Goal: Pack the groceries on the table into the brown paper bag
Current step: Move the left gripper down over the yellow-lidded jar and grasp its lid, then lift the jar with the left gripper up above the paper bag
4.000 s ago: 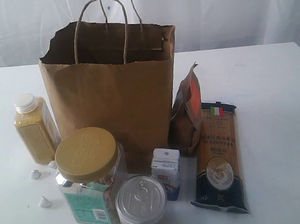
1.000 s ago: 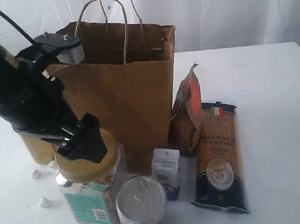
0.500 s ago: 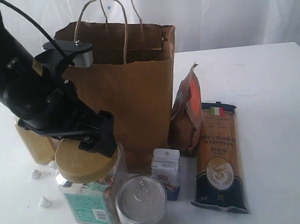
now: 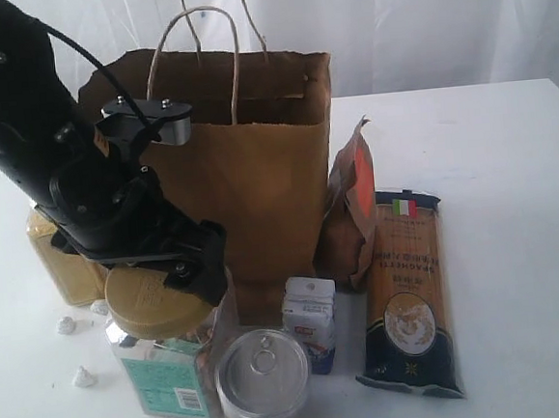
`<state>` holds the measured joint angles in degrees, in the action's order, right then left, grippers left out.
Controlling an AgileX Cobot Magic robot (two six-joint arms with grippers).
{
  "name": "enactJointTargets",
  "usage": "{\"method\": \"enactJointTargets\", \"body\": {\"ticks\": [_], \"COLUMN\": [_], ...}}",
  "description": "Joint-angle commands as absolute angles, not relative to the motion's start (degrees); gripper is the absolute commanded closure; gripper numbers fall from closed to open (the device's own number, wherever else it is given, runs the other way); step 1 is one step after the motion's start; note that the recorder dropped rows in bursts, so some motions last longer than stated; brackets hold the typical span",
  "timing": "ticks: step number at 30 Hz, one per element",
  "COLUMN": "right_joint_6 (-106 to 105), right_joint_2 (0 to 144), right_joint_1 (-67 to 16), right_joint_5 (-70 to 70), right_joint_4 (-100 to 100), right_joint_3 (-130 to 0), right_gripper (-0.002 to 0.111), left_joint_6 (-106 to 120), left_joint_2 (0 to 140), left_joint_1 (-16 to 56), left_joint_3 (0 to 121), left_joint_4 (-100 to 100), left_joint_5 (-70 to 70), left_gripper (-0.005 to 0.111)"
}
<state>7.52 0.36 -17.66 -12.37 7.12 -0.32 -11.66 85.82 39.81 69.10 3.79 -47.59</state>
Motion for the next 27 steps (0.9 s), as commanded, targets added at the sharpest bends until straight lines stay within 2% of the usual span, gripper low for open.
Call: {"method": "enactJointTargets", "body": {"ticks": [1,4,7,9,14,15,27], "right_joint_6": [7.7,7.7,7.7,7.7,7.7,7.7,7.7], "right_joint_2": [0.0,0.0,0.0,0.0,0.0,0.0,0.0], "right_joint_1": [-17.2,-17.2,-17.2,-17.2,-17.2,-17.2,-17.2], "right_joint_5": [-12.4,-12.4,-12.4,-12.4,-12.3,-12.3,-12.5], "right_joint_4": [7.1,7.1,7.1,7.1,7.1,7.1,7.1], "right_joint_3": [0.0,0.0,0.0,0.0,0.0,0.0,0.0], "right_gripper": [0.108,0.108,0.108,0.108,0.108,0.108,0.108], "left_joint_6": [-12.6,-13.5,-14.8,-15.0,-15.0,-14.3,-12.2], "left_joint_2": [88.3,88.8,88.8,88.8,88.3,87.9,75.9], "left_joint_1": [40.2,40.2,40.2,40.2,40.2,40.2,40.2], "left_joint_3": [68.7,68.7,68.7,68.7,68.7,68.7,68.7], "left_joint_4": [4.7,4.0,2.6,2.5,2.5,2.5,-1.4], "left_joint_5": [-50.1,-50.5,-51.0,-51.6,-53.0,-53.5,-59.0], "left_gripper": [0.002,0.004,0.019,0.036,0.096,0.104,0.107]}}
